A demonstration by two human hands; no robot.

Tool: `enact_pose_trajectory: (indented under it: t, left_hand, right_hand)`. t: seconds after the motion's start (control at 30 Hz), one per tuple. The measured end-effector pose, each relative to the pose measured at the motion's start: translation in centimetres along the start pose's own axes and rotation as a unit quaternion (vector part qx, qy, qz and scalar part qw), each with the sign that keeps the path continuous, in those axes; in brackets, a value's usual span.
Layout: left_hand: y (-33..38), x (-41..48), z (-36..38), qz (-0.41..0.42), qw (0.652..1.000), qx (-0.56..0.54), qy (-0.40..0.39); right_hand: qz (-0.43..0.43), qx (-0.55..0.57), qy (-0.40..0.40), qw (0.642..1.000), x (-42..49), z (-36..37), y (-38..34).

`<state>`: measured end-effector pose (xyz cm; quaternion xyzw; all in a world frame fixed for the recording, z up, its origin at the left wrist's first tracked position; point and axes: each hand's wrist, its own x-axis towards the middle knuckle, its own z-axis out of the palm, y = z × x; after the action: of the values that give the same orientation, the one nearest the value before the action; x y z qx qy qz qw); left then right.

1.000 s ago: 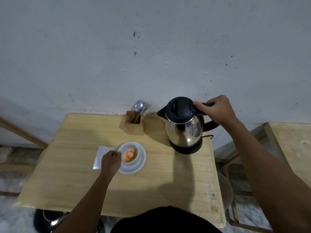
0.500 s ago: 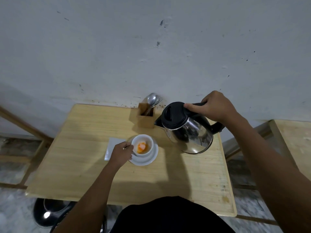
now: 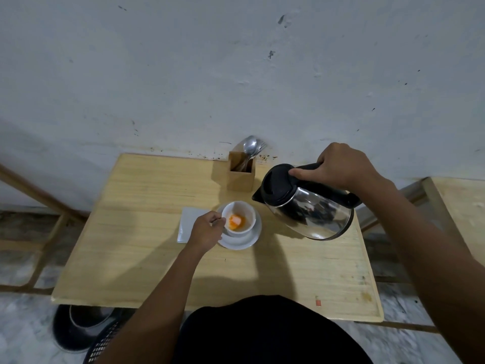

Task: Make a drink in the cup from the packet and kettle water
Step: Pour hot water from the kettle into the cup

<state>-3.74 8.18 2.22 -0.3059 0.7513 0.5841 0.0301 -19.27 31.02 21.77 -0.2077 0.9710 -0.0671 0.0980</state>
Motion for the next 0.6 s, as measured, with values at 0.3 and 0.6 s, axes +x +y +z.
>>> enact_pose_trajectory:
  t: [0.3,0.6]
  left_hand:
    - [-0.3,0.6,-0.5,0.007,0.999,0.025,-0.026]
    - [-0.7,1.0,-0.8,0.013,0.999,0.032,-0.041]
  right_hand:
    - [0.015,-0.031,-0.019,0.999,-0.7,0.9,-2.0]
    - [0.016,-0.055,-0.022,0.998,-1.3,1.4,-3.0]
